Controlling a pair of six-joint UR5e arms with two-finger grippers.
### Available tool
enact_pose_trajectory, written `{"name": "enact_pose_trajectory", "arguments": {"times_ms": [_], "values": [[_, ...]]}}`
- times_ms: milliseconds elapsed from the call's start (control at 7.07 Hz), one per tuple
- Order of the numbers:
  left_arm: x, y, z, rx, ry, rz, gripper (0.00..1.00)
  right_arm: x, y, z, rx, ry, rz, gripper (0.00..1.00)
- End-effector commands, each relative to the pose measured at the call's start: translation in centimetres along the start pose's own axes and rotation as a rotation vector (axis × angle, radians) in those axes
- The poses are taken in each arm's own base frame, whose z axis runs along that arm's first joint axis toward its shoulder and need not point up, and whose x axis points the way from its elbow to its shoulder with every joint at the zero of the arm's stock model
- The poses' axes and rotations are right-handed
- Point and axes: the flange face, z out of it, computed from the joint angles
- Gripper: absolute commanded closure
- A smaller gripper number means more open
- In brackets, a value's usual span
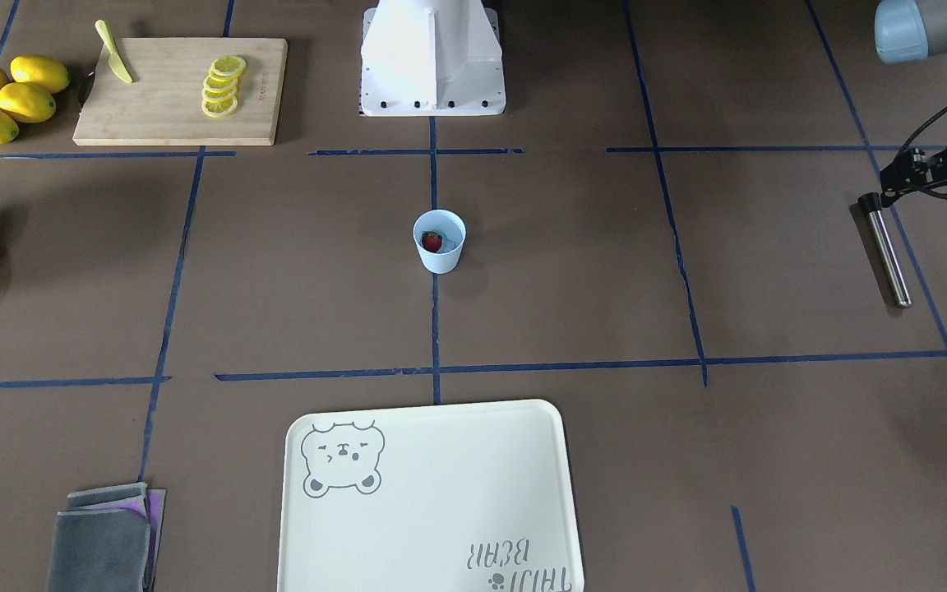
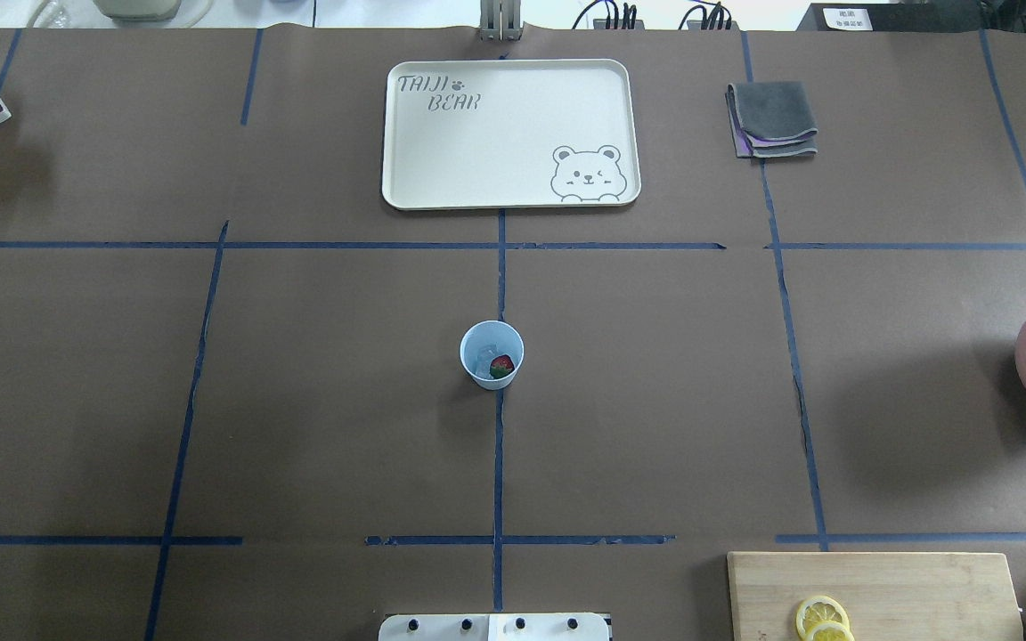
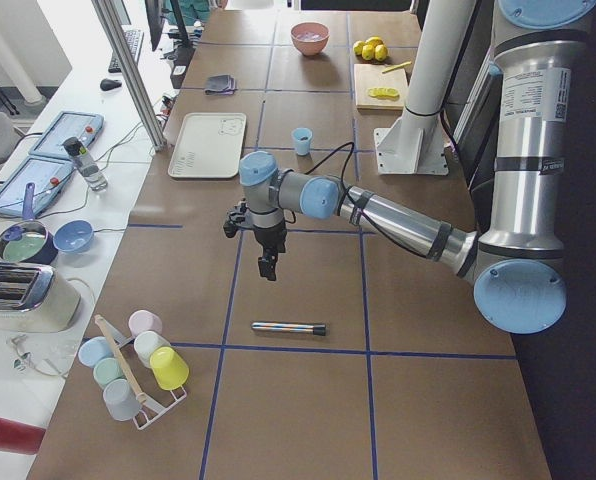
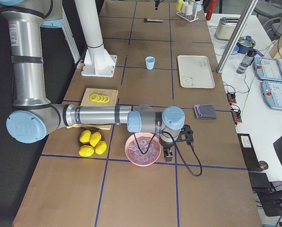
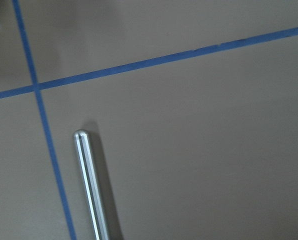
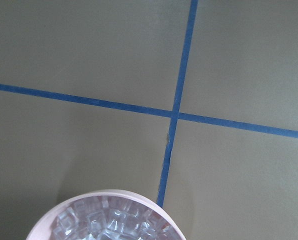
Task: Mash ice and strawberries in cup
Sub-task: 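Lower the left gripper to the metal pestle and grasp it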
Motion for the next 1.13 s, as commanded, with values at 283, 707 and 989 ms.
{"name": "enact_pose_trajectory", "arguments": {"times_ms": [283,707,989], "values": [[-7.9,4.2,9.5,0.018,0.076,-0.028,0.00,0.6,0.3,-0.7,0.031,-0.004,0.077,0.00],[-9.8,3.1,13.6,0.134,0.129,-0.240,0.00,0.2,-0.2,-1.1,0.042,-0.004,0.126,0.00],[-7.1,0.0,14.6,0.126,0.144,-0.248,0.00,0.1,-0.2,-1.2,0.043,-0.004,0.125,0.00]]}}
